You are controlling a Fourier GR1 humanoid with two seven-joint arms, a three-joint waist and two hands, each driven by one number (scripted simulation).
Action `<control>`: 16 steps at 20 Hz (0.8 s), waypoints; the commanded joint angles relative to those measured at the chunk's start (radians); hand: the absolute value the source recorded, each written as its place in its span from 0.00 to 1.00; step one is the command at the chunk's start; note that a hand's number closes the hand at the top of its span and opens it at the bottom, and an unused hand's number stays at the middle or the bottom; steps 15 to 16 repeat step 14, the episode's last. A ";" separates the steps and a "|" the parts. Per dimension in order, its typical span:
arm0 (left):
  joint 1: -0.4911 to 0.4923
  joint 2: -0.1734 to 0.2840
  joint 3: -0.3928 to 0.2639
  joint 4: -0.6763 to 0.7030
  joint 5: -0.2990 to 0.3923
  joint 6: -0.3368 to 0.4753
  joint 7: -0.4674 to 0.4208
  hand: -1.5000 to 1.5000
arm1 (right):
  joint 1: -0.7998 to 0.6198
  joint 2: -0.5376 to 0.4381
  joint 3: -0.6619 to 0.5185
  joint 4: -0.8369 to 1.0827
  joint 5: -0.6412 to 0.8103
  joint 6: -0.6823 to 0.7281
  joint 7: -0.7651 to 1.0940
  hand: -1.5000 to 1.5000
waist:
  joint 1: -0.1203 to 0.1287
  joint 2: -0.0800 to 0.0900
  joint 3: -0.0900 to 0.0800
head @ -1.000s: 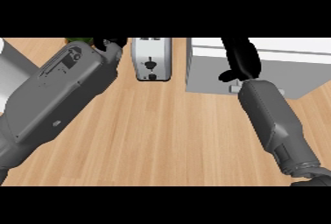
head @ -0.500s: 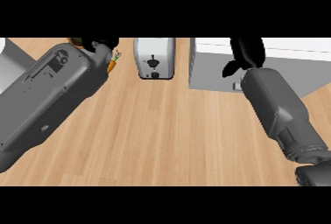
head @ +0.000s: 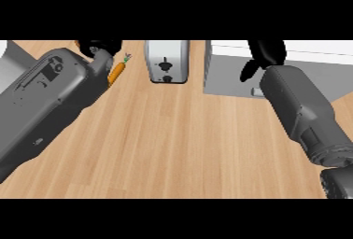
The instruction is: Pick up the can, place it into the drawer and close the drawer
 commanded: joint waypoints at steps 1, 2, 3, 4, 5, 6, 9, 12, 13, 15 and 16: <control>0.010 -0.018 -0.009 -0.032 -0.012 0.033 0.010 0.00 | -0.073 0.000 -0.073 -0.005 -0.085 0.049 -0.086 0.00 | 0.015 -0.004 -0.005; 0.014 -0.013 0.006 -0.015 -0.003 0.005 -0.001 0.00 | -0.101 0.015 -0.114 -0.016 -0.134 0.080 -0.114 0.00 | 0.022 0.005 -0.005; -0.015 0.019 0.015 -0.016 -0.001 0.000 0.027 0.00 | -0.081 0.055 -0.160 -0.022 -0.186 0.066 -0.132 0.00 | 0.015 -0.003 -0.003; 0.019 0.023 0.001 -0.033 -0.001 -0.003 0.030 0.00 | -0.088 0.025 -0.203 -0.016 -0.232 0.120 -0.159 0.00 | 0.019 -0.008 -0.003; 0.017 0.006 -0.004 -0.033 -0.007 0.008 0.022 0.00 | -0.083 0.058 -0.241 -0.015 -0.274 0.130 -0.173 0.00 | 0.011 -0.008 -0.003; 0.029 0.000 -0.010 -0.053 -0.012 0.015 0.014 0.00 | -0.080 0.059 -0.261 -0.013 -0.293 0.134 -0.181 0.00 | 0.027 -0.004 -0.002; 0.040 0.020 0.005 -0.033 -0.013 -0.004 0.007 0.00 | -0.080 0.084 -0.359 -0.024 -0.398 0.161 -0.237 0.00 | 0.010 -0.001 -0.003; 0.043 0.026 0.004 -0.067 -0.016 0.004 0.022 0.00 | -0.090 0.031 -0.400 -0.021 -0.437 0.218 -0.277 0.00 | 0.018 -0.001 -0.005; 0.029 0.003 -0.001 -0.070 -0.014 0.029 0.044 0.00 | -0.099 0.028 -0.402 -0.024 -0.439 0.222 -0.286 0.00 | 0.007 -0.004 -0.005; 0.035 0.020 0.007 -0.065 -0.024 0.010 0.023 0.00 | -0.108 0.027 -0.393 -0.007 -0.428 0.243 -0.277 0.00 | 0.011 0.000 -0.006; 0.035 0.020 0.007 -0.065 -0.024 0.010 0.023 0.00 | -0.108 0.027 -0.393 -0.007 -0.428 0.243 -0.277 0.00 | 0.011 0.000 -0.006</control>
